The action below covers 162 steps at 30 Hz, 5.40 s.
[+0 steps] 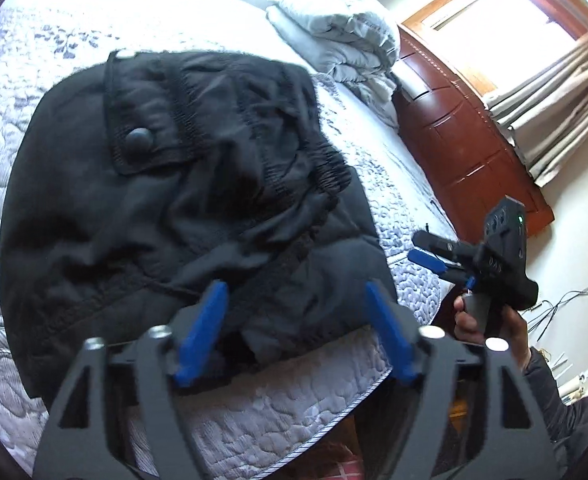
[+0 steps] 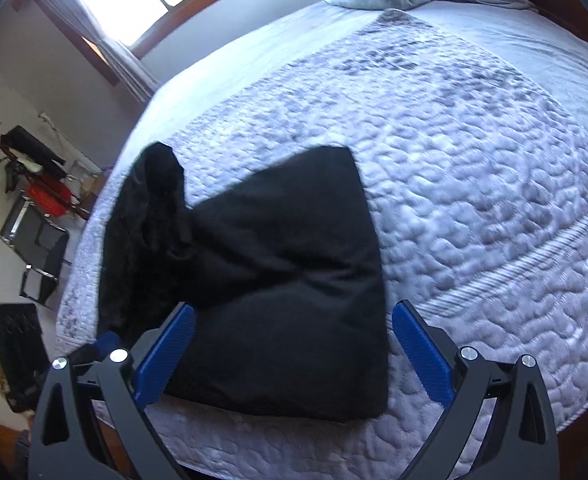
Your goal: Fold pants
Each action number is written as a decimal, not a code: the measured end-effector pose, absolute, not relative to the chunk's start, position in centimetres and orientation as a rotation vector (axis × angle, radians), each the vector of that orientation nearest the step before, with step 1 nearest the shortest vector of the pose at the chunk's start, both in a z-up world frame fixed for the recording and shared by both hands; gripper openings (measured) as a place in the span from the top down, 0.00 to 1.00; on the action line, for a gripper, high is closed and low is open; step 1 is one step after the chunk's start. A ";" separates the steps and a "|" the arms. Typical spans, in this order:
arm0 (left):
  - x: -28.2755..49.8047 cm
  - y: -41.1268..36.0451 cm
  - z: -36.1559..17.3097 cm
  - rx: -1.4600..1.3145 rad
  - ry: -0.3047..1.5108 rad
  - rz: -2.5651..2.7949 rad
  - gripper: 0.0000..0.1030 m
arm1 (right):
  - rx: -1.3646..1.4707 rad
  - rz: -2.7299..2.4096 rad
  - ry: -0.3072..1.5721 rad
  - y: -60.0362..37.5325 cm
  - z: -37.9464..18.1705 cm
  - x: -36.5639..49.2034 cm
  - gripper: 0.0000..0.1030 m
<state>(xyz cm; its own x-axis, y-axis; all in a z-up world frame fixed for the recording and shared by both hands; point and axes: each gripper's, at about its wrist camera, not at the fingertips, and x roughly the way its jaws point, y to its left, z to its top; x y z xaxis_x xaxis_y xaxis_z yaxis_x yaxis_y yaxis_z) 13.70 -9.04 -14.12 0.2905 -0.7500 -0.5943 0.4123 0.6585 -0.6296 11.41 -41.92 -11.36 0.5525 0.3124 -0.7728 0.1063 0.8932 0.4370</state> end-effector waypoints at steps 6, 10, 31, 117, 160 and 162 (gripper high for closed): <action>12.6 -7.6 -12.1 -0.384 0.948 -0.683 0.07 | 0.577 0.306 0.959 -39.8 -11.1 13.9 0.04; 12.6 -3.5 -11.8 -0.376 0.938 -0.495 0.04 | 0.729 0.376 1.039 -38.7 -13.7 16.4 0.04; 12.9 3.5 -12.8 -0.396 1.021 -0.150 0.04 | 0.713 0.479 1.095 -31.3 -16.3 22.1 0.28; 12.2 -0.5 -14.5 -0.394 1.141 -0.188 0.03 | 0.745 0.326 1.027 -46.6 -15.8 10.3 0.63; 15.2 -6.0 -18.0 -0.598 1.295 -0.326 0.03 | 0.764 0.405 1.065 -46.6 -18.6 11.4 0.31; 15.0 -6.6 -18.1 -0.606 1.302 -0.330 0.03 | 0.734 0.397 1.057 -46.7 -18.1 11.9 0.36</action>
